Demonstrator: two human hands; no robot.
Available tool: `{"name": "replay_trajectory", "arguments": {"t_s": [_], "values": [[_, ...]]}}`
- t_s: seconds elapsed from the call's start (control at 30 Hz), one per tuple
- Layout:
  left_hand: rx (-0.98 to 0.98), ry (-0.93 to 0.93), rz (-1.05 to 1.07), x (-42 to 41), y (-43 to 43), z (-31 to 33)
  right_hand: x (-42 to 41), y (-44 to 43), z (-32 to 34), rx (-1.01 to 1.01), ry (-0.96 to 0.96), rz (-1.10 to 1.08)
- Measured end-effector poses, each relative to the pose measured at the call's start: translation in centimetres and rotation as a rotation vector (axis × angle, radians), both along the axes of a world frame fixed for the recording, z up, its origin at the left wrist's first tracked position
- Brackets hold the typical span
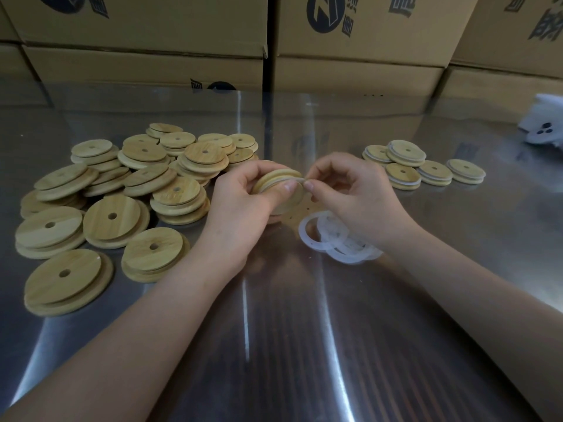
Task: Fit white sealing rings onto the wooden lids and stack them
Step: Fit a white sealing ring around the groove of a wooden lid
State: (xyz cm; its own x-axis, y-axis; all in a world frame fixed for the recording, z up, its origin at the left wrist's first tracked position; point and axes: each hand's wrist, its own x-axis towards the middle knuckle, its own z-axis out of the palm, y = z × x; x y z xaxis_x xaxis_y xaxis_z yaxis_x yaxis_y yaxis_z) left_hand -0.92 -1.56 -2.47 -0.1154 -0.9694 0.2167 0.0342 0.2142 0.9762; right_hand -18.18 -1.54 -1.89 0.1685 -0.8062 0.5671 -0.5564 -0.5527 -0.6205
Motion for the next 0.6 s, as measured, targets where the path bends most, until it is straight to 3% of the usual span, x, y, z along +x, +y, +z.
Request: {"name": "replay_trajectory", "arguments": {"t_s": [0.33,0.6], "values": [[0.151,0.147,-0.024,-0.14,-0.11,-0.07,0.07,0.01,0.35,0.206,-0.21,0.062],[0.218,0.213,-0.035,-0.04,-0.18,0.12,-0.09,-0.01,0.64,0.333,-0.275,0.041]]}}
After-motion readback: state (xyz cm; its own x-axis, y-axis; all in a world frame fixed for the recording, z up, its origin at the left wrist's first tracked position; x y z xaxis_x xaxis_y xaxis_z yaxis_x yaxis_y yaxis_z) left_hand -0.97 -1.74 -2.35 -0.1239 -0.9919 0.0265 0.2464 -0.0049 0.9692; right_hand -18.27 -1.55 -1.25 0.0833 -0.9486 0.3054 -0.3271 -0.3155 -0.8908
